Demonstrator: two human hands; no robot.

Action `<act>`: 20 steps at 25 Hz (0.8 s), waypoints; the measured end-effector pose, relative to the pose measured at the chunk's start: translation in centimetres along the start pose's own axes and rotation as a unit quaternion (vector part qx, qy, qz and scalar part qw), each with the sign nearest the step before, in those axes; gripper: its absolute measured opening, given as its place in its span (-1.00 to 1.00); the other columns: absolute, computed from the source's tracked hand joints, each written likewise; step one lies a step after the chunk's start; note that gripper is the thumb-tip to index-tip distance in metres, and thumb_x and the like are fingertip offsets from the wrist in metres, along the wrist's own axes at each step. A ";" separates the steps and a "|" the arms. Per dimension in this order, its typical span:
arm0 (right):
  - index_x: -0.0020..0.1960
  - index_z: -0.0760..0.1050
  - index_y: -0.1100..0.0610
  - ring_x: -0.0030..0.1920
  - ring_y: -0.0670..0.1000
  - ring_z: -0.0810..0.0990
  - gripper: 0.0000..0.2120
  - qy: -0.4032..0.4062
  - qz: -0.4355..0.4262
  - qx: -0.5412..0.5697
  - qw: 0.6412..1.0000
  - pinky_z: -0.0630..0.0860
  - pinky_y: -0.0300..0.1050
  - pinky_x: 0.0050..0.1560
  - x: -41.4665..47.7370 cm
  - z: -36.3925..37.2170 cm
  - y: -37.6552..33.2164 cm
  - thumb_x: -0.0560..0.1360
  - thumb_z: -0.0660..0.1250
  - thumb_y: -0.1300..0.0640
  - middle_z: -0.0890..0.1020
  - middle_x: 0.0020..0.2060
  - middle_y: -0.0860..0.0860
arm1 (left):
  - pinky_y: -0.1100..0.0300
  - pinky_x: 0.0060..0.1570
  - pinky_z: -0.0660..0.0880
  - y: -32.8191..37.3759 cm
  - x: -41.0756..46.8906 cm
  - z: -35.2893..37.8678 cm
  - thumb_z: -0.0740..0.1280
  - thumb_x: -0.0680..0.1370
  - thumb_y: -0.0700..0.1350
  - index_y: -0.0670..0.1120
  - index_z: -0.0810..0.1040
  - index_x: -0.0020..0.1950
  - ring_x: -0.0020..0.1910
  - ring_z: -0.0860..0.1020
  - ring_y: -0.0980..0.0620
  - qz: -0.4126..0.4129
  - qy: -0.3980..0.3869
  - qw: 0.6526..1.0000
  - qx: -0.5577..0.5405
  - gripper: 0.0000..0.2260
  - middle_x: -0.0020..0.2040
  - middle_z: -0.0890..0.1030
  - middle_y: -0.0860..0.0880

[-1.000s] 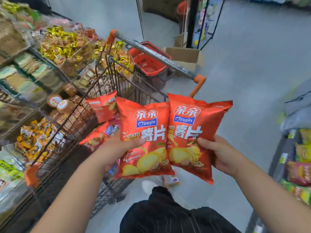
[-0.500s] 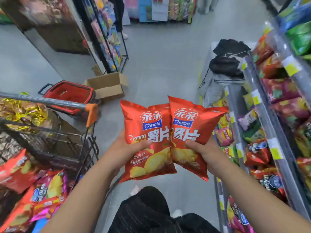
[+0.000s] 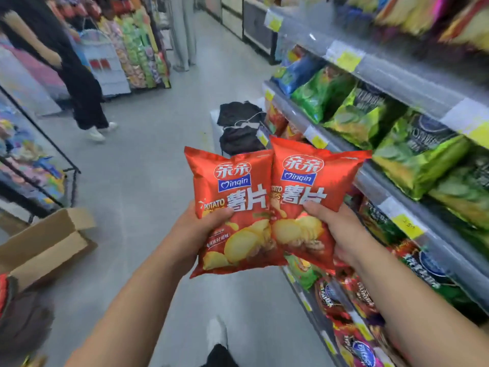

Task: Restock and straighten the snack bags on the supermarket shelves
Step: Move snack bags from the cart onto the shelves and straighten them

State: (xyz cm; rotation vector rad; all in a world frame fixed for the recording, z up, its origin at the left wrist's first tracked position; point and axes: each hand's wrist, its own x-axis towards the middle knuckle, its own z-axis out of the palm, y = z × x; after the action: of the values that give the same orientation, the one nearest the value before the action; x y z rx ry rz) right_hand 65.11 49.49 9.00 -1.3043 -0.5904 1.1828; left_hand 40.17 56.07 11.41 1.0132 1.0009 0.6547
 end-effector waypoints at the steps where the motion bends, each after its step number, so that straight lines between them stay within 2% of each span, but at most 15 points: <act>1: 0.13 0.58 0.13 -0.09 0.09 0.70 -0.31 0.021 -0.008 -0.002 1.000 0.61 -0.03 -0.11 1.0 0.1 -1.1 0.04 0.64 -0.02 0.72 -0.04 0.08 | -0.12 0.06 0.59 1.4 2.2 0.0 0.50 0.33 0.03 0.02 0.51 0.27 0.03 0.68 -0.14 0.003 -0.026 1.000 0.005 -0.48 0.08 0.70 -0.07; 2: 0.14 0.58 0.11 -0.07 0.09 0.70 -0.19 0.041 -0.015 -0.002 0.999 0.62 -0.04 -0.13 1.7 0.3 -2.0 -0.06 0.67 -0.10 0.72 -0.02 0.08 | -0.12 0.06 0.59 2.8 4.1 0.1 0.50 0.34 0.03 0.02 0.51 0.26 0.03 0.68 -0.15 0.005 -0.053 0.998 0.012 -0.49 0.08 0.70 -0.08; 4: 0.15 0.58 0.09 -0.05 0.10 0.70 -0.09 0.077 -0.034 0.012 0.996 0.63 -0.05 -0.15 2.7 0.6 -3.9 -0.16 0.68 -0.16 0.71 0.00 0.09 | -0.12 0.06 0.60 5.7 7.4 0.5 0.49 0.33 0.04 0.03 0.51 0.26 0.03 0.68 -0.14 0.004 -0.104 0.994 0.028 -0.48 0.08 0.70 -0.07; 6: 0.15 0.57 0.08 -0.07 0.08 0.71 -0.09 0.112 -0.052 0.039 0.992 0.63 -0.06 -0.19 3.3 0.7 -5.7 -0.16 0.69 -0.14 0.72 -0.02 0.07 | -0.16 0.09 0.58 8.0 10.1 1.1 0.53 0.28 0.10 0.03 0.50 0.27 0.03 0.68 -0.15 -0.002 -0.148 0.988 0.044 -0.42 0.08 0.70 -0.07; 9: 0.16 0.56 0.10 -0.14 0.06 0.72 -0.26 0.155 -0.074 0.060 0.983 0.64 -0.06 -0.24 3.5 0.4 -8.2 0.00 0.67 0.07 0.73 -0.08 0.06 | -0.17 0.08 0.58 10.9 13.3 2.6 0.62 0.16 0.14 0.02 0.51 0.28 0.02 0.68 -0.17 0.003 -0.186 0.981 0.050 -0.27 0.08 0.70 -0.09; 10: 0.17 0.56 0.11 -0.14 0.06 0.72 -0.24 0.170 -0.084 0.062 0.980 0.64 -0.06 -0.24 3.6 0.1 -9.1 -0.01 0.67 0.08 0.73 -0.07 0.07 | -0.16 0.07 0.58 11.9 14.3 3.4 0.63 0.15 0.12 0.02 0.51 0.28 0.01 0.68 -0.18 0.005 -0.197 0.979 0.050 -0.26 0.07 0.70 -0.10; 13: 0.16 0.57 0.11 -0.07 0.11 0.71 -0.06 0.205 -0.125 0.056 0.969 0.63 -0.06 -0.22 3.1 -1.0 -12.5 -0.19 0.70 -0.09 0.71 -0.01 0.10 | -0.19 0.07 0.58 14.8 16.3 6.4 0.61 0.19 0.06 0.02 0.52 0.28 0.00 0.68 -0.20 0.018 -0.237 0.970 0.054 -0.32 0.07 0.70 -0.11; 14: 0.15 0.58 0.10 -0.05 0.12 0.71 -0.09 0.207 -0.136 0.046 0.968 0.63 -0.06 -0.21 2.7 -1.4 -13.9 -0.16 0.70 -0.10 0.71 0.00 0.10 | -0.16 0.03 0.59 15.9 16.7 7.5 0.59 0.22 0.04 0.01 0.54 0.26 -0.02 0.69 -0.20 0.022 -0.255 0.965 0.055 -0.38 0.06 0.70 -0.12; 16: 0.16 0.58 0.10 -0.03 0.12 0.70 -0.28 0.208 -0.153 0.024 0.966 0.64 -0.07 -0.18 1.6 -2.3 -16.3 0.04 0.65 -0.03 0.71 0.01 0.10 | -0.06 -0.14 0.64 17.7 17.3 9.5 0.62 0.22 0.01 0.00 0.58 0.20 -0.07 0.70 -0.18 0.033 -0.293 0.954 0.054 -0.42 0.02 0.71 -0.13; 18: 0.15 0.58 0.10 -0.07 0.11 0.71 -0.51 0.226 -0.164 0.025 0.960 0.65 -0.06 -0.19 0.5 -3.4 -18.6 0.23 0.51 0.08 0.72 -0.03 0.09 | -0.01 -0.23 0.64 19.3 17.7 11.8 0.69 0.03 0.13 -0.02 0.60 0.19 -0.09 0.70 -0.18 0.043 -0.330 0.941 0.061 -0.24 0.03 0.71 -0.15; 20: 0.12 0.59 0.12 -0.12 0.09 0.72 -0.59 0.249 -0.162 0.030 0.954 0.65 -0.07 -0.23 -0.4 -5.0 -21.0 0.27 0.45 0.12 0.72 -0.07 0.10 | -0.02 -0.25 0.64 20.5 17.8 14.4 0.69 -0.13 0.17 -0.03 0.63 0.16 -0.10 0.70 -0.20 0.040 -0.354 0.933 0.053 -0.12 0.03 0.70 -0.17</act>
State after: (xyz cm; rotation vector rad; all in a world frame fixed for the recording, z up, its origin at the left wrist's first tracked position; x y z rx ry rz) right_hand 76.19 50.28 27.53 -1.3293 -0.3714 0.5658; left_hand 60.60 73.77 26.07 1.2631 0.3600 0.2536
